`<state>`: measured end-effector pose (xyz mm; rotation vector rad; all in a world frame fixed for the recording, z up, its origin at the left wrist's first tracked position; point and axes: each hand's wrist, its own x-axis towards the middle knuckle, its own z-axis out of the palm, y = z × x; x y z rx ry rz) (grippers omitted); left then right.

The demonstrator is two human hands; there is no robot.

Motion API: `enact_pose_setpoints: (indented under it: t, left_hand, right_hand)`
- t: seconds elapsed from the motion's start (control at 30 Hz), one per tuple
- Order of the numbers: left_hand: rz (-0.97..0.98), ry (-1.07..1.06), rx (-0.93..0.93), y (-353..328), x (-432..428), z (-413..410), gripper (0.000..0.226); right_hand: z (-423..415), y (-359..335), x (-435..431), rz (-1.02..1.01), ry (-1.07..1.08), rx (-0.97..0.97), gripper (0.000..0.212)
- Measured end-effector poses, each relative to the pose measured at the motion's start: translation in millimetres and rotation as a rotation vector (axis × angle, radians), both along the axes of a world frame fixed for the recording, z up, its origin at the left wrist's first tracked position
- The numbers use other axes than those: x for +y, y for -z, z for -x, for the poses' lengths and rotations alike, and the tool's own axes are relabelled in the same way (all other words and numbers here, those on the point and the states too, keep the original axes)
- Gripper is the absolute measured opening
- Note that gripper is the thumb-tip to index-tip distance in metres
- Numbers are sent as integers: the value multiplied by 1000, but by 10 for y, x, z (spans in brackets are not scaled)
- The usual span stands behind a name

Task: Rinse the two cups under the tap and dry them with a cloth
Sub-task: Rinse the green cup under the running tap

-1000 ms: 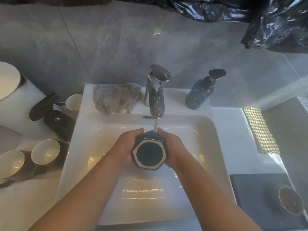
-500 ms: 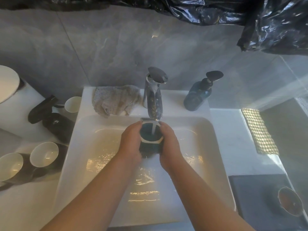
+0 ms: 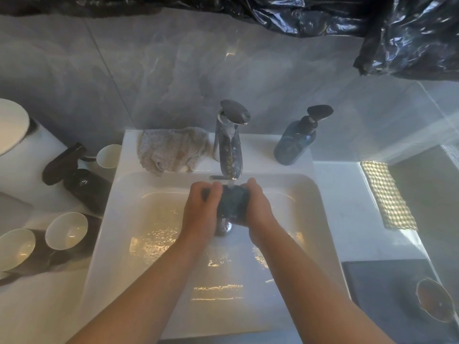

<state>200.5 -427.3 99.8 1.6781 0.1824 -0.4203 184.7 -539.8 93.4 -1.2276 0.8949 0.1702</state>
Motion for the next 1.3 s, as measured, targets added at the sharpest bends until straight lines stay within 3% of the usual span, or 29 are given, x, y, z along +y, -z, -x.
enact_pose_setpoints:
  t: [0.13, 0.3, 0.5, 0.67, 0.83, 0.93, 1.0, 1.17, 1.3]
  left_hand:
    - [-50, -3, 218, 34, 13, -216, 72]
    - [-58, 49, 233, 106, -15, -201, 55]
    - [65, -5, 224, 168, 34, -130, 46]
    - [104, -24, 193, 166, 78, -191, 41]
    - [118, -5, 291, 156, 101, -212, 50]
    - [40, 36, 305, 214, 104, -206, 59]
    - [2, 61, 294, 275, 90, -203, 59]
    - [17, 34, 278, 304, 75, -136, 56]
    - [49, -60, 229, 290, 63, -121, 44]
  right_hand:
    - [28, 155, 70, 148, -185, -86, 70]
    - [25, -55, 52, 160, -33, -171, 28]
    - [24, -89, -23, 35, -55, 51, 34]
    - [104, -45, -19, 26, -90, 23, 49]
    - [185, -1, 60, 191, -128, -126, 57]
    - [233, 20, 26, 312, -138, -206, 45]
    - [260, 22, -14, 402, -168, -233, 41]
    - [314, 106, -46, 578, -248, -306, 57]
    - [317, 119, -6, 607, -211, -325, 56]
